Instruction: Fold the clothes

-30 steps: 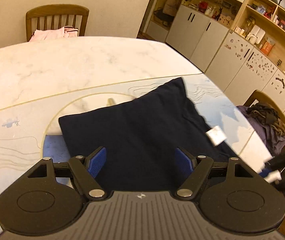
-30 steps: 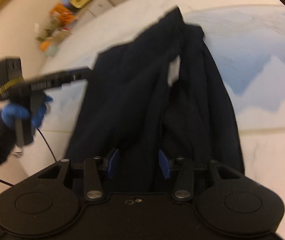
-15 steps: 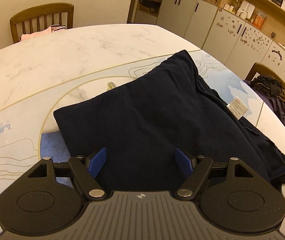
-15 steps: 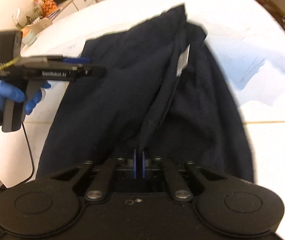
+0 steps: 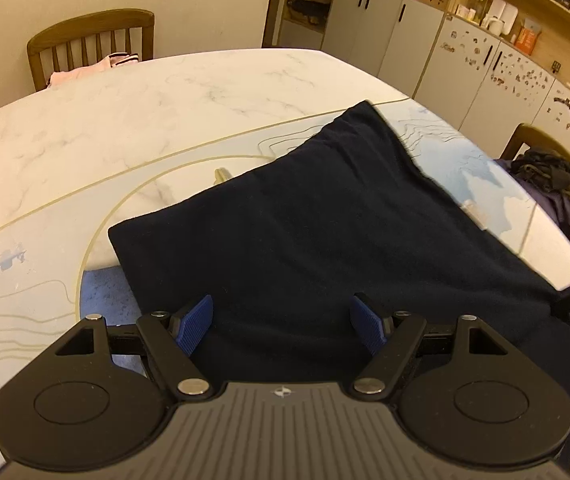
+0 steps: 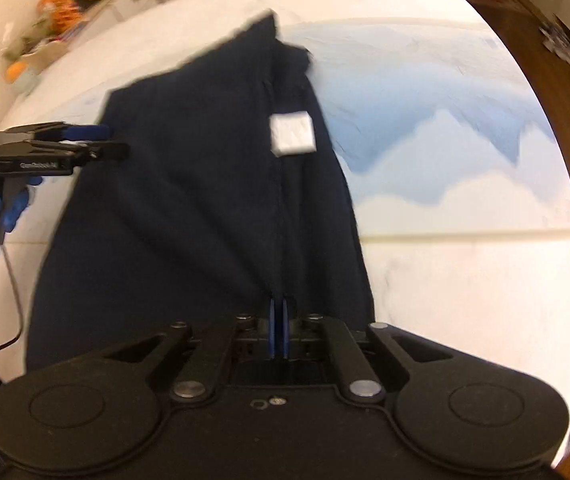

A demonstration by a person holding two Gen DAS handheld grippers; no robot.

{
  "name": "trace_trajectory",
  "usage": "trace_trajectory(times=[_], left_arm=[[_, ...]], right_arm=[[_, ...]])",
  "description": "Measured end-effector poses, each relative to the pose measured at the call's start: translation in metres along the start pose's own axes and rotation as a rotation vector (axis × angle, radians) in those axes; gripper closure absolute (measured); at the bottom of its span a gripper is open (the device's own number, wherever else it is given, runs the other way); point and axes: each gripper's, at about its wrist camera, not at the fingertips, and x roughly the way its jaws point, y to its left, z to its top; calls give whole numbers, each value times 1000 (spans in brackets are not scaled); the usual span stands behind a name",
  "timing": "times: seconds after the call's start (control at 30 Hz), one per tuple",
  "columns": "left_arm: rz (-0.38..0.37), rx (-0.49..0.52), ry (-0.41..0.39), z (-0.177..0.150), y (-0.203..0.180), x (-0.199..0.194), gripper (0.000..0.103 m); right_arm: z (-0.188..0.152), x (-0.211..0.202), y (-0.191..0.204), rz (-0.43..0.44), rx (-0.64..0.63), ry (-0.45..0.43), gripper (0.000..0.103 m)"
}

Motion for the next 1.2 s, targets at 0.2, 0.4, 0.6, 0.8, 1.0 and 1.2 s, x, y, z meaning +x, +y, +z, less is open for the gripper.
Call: trace_trajectory(times=[0.2, 0.4, 0.6, 0.8, 1.0, 1.2], left_arm=[[-70, 46, 24, -14, -34, -23, 28], [-99, -5, 72, -41, -62, -30, 28], [-101, -67, 94, -60, -78, -35, 28], [-88, -95, 96, -69, -82, -35, 28], [-76, -116, 94, -76, -83, -34, 28], [-68, -123, 96, -81, -83, -33, 28]], right_arm=[[55, -6, -5, 20, -70, -100, 0], [114, 23, -14, 49, -97, -129, 0], [148, 61, -13, 73, -118, -124, 0], [159, 87, -11, 90, -149, -96, 0], [166, 87, -14, 80, -211, -62, 0], [171, 90, -14, 25, -287, -49, 0]])
